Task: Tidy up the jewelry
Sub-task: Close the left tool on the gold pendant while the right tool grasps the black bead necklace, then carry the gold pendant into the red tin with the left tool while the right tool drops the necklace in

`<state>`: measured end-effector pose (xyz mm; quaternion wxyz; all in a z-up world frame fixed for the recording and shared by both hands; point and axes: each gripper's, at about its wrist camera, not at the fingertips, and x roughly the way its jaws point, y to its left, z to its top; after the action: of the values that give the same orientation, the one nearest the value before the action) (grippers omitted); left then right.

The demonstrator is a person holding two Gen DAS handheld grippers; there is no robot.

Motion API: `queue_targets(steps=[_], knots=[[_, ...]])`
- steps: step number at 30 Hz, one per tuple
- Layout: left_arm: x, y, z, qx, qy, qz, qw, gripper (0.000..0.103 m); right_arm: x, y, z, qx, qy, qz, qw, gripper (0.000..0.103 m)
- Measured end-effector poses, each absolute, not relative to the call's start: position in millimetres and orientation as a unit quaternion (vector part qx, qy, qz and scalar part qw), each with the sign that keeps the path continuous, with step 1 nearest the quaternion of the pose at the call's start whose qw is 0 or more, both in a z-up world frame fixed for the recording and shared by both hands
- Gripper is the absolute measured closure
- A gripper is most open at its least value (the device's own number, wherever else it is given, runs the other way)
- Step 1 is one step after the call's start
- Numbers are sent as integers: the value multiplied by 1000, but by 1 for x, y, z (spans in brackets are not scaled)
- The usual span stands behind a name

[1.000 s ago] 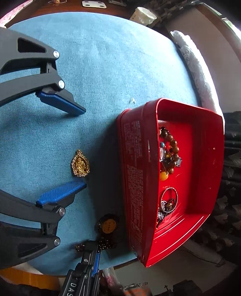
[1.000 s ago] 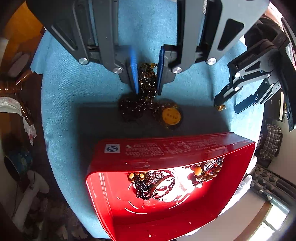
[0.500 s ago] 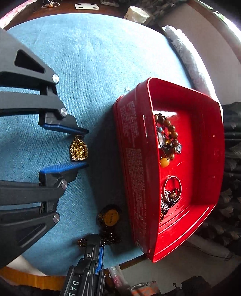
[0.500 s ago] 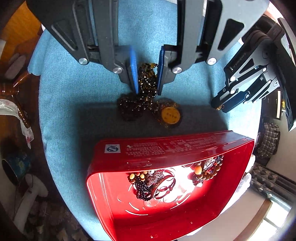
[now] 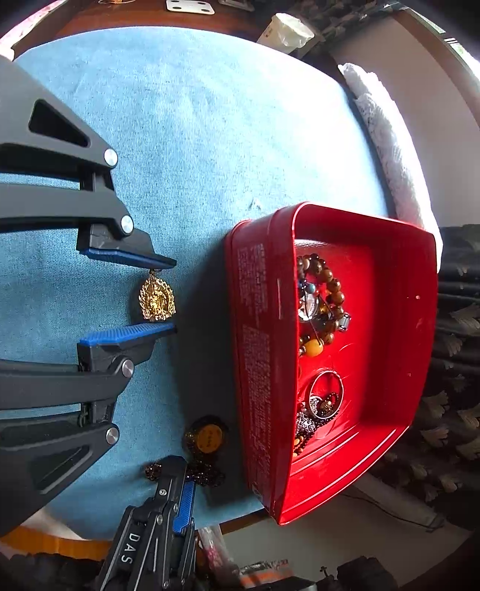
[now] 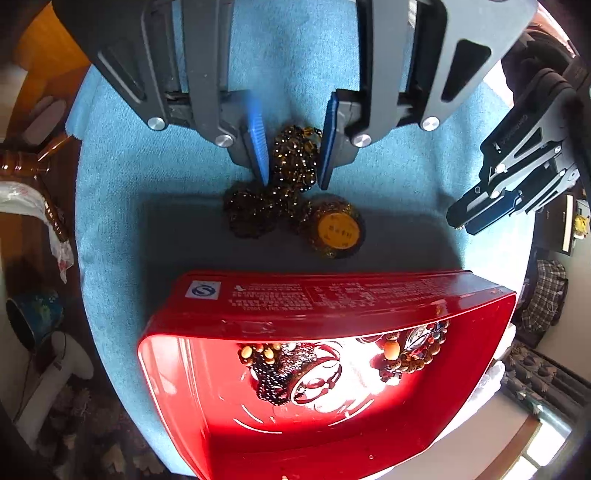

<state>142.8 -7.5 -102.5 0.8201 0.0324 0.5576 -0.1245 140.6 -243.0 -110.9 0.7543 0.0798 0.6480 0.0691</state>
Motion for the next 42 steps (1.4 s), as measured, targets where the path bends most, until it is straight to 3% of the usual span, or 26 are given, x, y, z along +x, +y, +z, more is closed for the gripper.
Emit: queue_targets(steps=[7, 42], knots=[[147, -7, -103, 26, 559, -123, 819, 74, 138, -246, -109, 85, 638, 72, 762, 86], [119, -9, -48, 28, 518, -136, 844, 74, 103, -235, -52, 39, 594, 92, 798, 86]])
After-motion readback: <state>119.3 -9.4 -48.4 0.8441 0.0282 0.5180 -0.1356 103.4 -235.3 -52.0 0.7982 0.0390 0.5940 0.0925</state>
